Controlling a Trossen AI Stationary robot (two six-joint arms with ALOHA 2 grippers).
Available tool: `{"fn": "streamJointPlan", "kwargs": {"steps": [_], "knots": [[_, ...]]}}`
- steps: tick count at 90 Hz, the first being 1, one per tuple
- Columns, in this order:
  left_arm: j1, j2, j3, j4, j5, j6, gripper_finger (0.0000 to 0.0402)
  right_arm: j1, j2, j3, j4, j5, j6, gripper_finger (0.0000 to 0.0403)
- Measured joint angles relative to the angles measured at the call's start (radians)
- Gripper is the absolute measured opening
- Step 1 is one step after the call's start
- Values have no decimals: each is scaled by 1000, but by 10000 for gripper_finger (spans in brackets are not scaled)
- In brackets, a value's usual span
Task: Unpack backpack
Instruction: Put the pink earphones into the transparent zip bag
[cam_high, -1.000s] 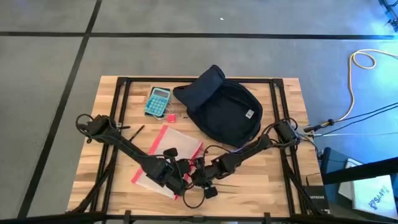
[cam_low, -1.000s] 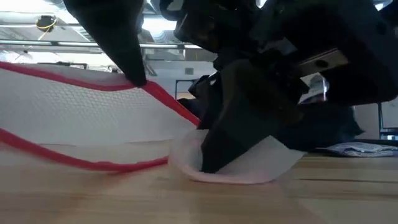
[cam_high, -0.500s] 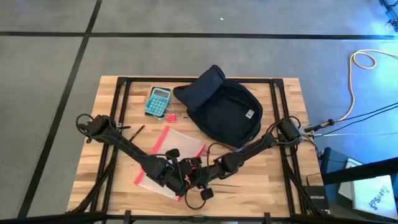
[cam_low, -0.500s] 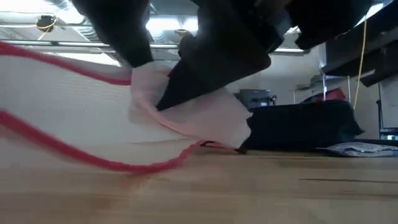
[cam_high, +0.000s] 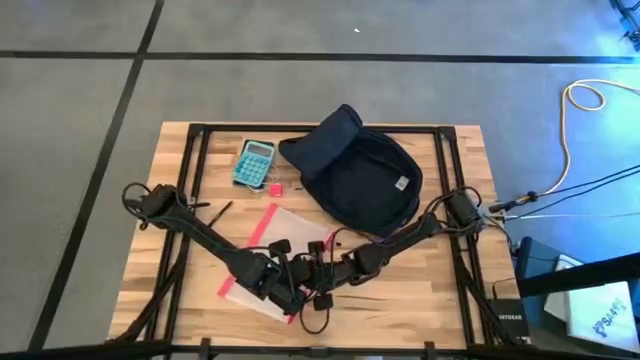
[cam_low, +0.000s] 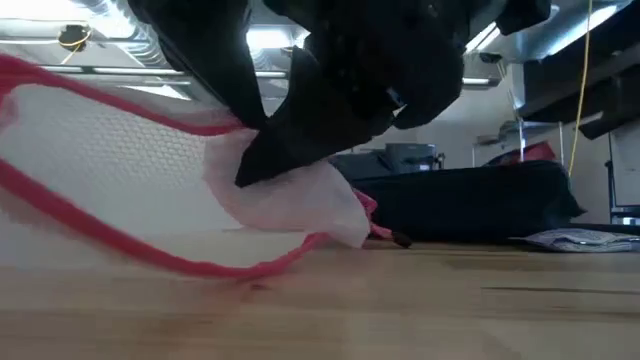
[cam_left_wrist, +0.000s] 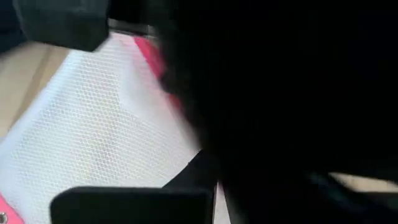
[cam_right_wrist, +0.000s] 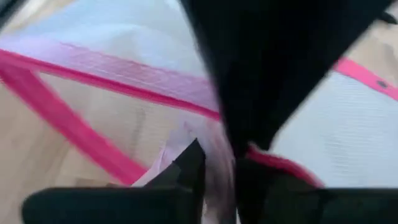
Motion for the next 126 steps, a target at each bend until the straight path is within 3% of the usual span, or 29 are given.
{"fn": "streamJointPlan", "kwargs": {"steps": [27, 47, 71, 92, 112, 126], "knots": [[0, 2, 0, 1, 5, 2, 0, -2, 18, 2, 0, 81, -5, 202], [0, 2, 0, 1, 7, 2, 0, 6, 16, 2, -2, 97, 0, 253], [-4, 2, 0, -1, 9, 11, 0, 66, 16, 31, -59, 50, -18, 227], [-5, 1, 0, -10, 7, 7, 0, 99, 13, 56, -112, 95, -16, 187], [-5, 2, 0, -30, 5, 4, 0, 101, 12, 57, -364, 71, 114, 135], [-5, 2, 0, -29, 4, 2, 0, 96, 12, 49, -352, 66, 134, 104]]}}
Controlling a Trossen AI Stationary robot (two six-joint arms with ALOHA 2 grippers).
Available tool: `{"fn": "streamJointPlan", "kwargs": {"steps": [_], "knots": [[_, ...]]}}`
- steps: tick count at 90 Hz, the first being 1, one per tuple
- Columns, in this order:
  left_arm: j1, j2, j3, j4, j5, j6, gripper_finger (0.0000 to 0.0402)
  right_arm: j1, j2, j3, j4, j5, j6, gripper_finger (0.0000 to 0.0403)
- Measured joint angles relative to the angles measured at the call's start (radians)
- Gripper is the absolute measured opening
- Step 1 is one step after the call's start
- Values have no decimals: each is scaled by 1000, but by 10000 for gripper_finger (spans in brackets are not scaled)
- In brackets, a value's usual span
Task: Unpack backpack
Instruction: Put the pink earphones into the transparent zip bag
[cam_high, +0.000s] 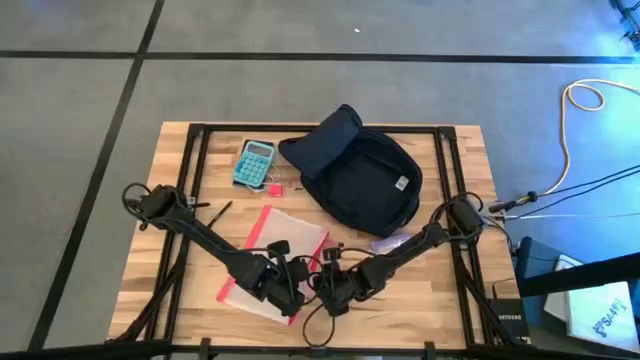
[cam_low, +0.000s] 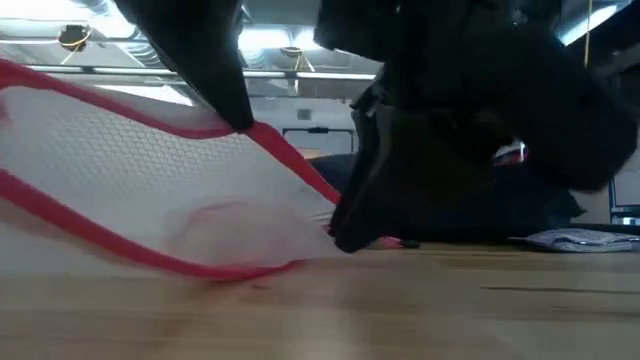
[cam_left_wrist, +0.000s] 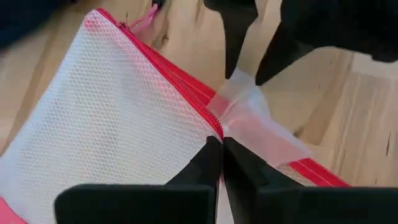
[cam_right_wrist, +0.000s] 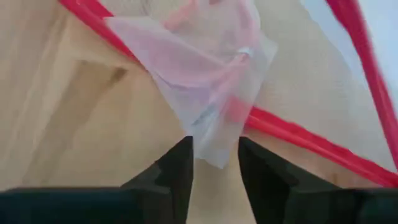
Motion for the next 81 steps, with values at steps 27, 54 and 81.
{"fn": "streamJointPlan", "kwargs": {"steps": [27, 54, 81], "knots": [[-2, 0, 0, 6, -16, 0, 0, -26, 29, -22, 98, -77, 5, 74], [-5, 0, 0, 30, -34, -9, 0, -42, 43, -15, 277, -102, -42, 71], [-6, 0, -3, 41, -48, 0, 0, -71, 91, -16, 402, -122, -26, 71]]}}
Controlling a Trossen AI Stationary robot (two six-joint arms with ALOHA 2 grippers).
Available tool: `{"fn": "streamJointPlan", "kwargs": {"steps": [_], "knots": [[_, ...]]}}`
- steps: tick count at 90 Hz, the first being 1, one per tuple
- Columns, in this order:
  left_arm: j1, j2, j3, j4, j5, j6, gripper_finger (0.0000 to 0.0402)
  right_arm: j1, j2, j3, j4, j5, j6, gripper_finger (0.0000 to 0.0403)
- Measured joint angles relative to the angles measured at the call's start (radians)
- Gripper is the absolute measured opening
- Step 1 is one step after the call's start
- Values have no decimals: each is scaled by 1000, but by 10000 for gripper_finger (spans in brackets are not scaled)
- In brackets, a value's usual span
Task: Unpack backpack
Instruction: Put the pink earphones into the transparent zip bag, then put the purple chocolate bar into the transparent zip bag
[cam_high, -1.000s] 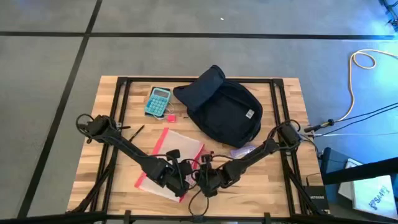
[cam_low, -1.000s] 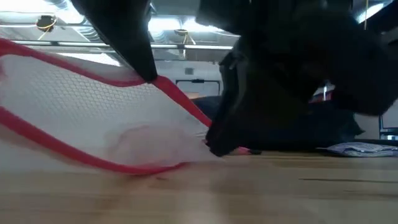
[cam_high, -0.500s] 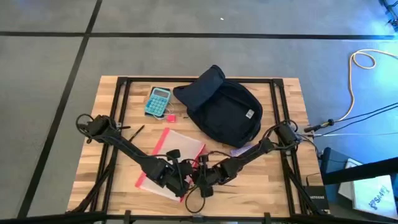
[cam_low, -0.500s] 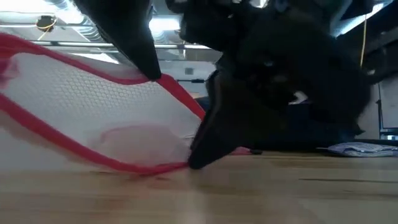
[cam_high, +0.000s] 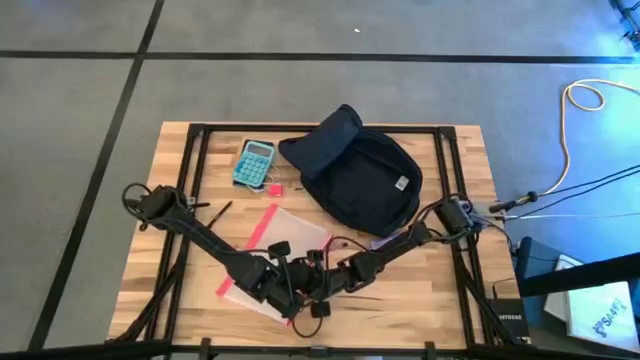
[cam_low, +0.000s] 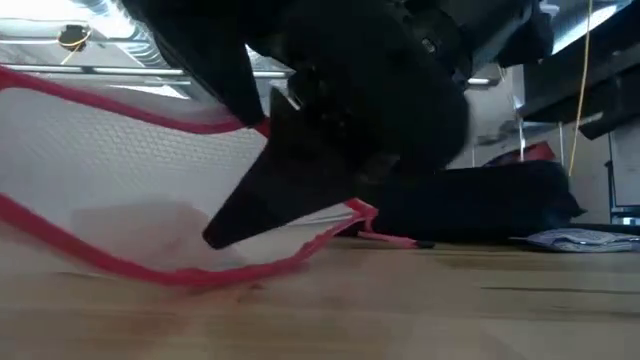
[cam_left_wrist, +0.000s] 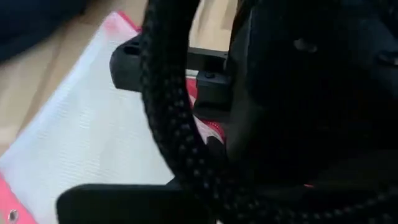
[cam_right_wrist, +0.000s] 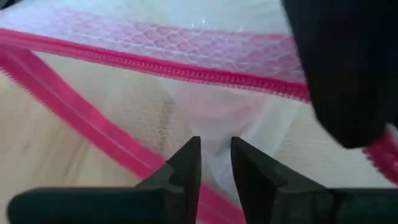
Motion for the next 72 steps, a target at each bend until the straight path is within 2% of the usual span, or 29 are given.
{"fn": "streamJointPlan", "kwargs": {"steps": [28, 41, 60, 72], "knots": [[-1, -1, 1, 0, -11, 2, 0, 14, -5, 14, 1, 47, 47, 71], [-1, -2, 1, -5, -29, 0, 0, 15, -5, 14, 0, 162, 82, 71], [1, -3, 3, 1, -30, -1, 0, 25, -35, 15, -68, 162, 54, 70], [-1, -3, 3, 14, -54, -3, 0, 62, -91, 17, -101, 156, 7, 50]]}}
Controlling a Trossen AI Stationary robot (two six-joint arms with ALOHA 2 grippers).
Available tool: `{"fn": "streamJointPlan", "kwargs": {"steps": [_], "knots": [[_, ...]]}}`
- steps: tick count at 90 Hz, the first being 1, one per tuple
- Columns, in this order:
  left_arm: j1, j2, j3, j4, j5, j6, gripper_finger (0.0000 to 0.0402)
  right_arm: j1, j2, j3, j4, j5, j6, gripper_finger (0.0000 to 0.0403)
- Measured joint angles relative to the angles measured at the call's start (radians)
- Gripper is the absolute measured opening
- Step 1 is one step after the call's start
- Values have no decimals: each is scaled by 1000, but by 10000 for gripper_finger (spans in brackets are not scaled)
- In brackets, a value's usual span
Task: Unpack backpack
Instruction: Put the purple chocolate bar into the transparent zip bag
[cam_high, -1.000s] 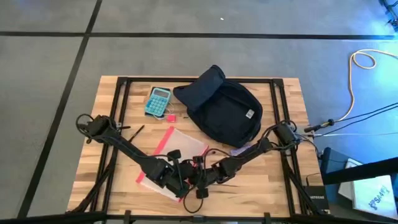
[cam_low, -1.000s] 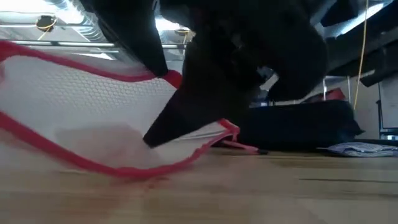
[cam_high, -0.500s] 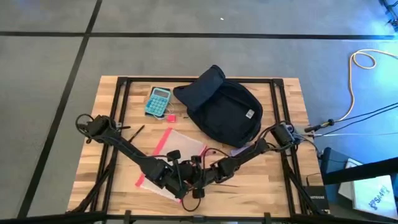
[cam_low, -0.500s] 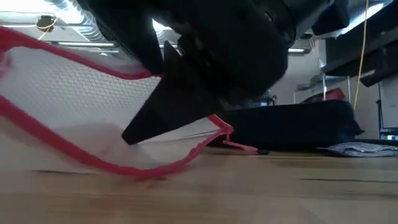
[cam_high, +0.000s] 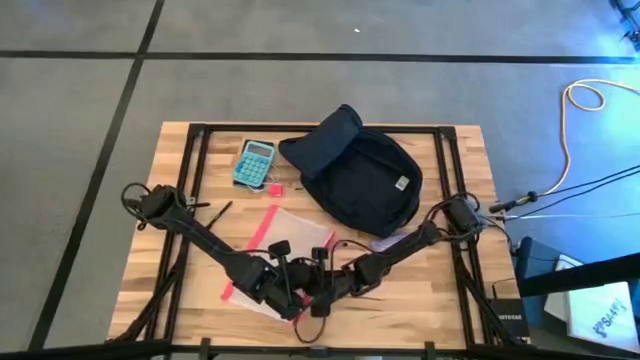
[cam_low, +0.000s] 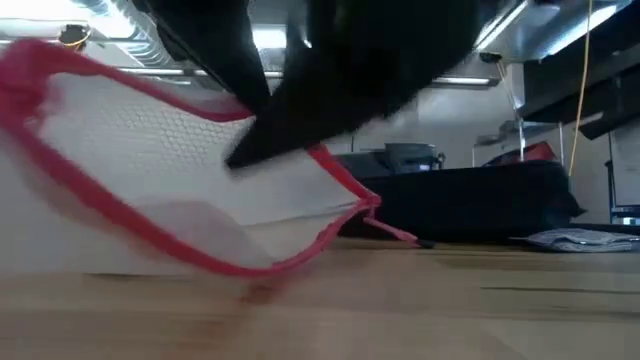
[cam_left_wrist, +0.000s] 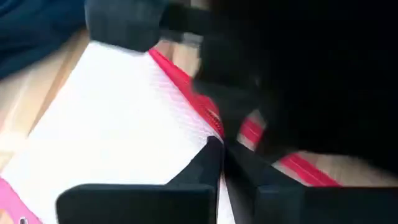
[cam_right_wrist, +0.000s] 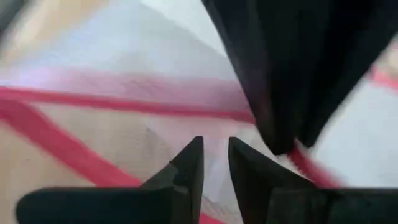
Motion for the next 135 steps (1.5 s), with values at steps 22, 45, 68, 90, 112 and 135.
{"fn": "streamJointPlan", "kwargs": {"steps": [22, 45, 68, 90, 112, 135], "knots": [[11, 3, 0, 56, -30, 32, 0, 53, -74, 0, -315, 64, 74, 18], [25, 28, 0, 62, 12, 38, 0, 79, -132, -3, -670, 117, 236, 34], [26, 50, -1, 61, 46, 56, 0, 78, -213, -171, -911, 138, 487, 92], [32, 51, -1, 64, 51, 63, 0, 74, -345, -404, -741, -17, 374, 196], [31, 51, -1, 86, 51, 79, 0, 50, -461, -599, -496, -24, 329, 194], [35, 51, -1, 86, 53, 89, 0, 6, -469, -650, -459, -34, 332, 118]]}}
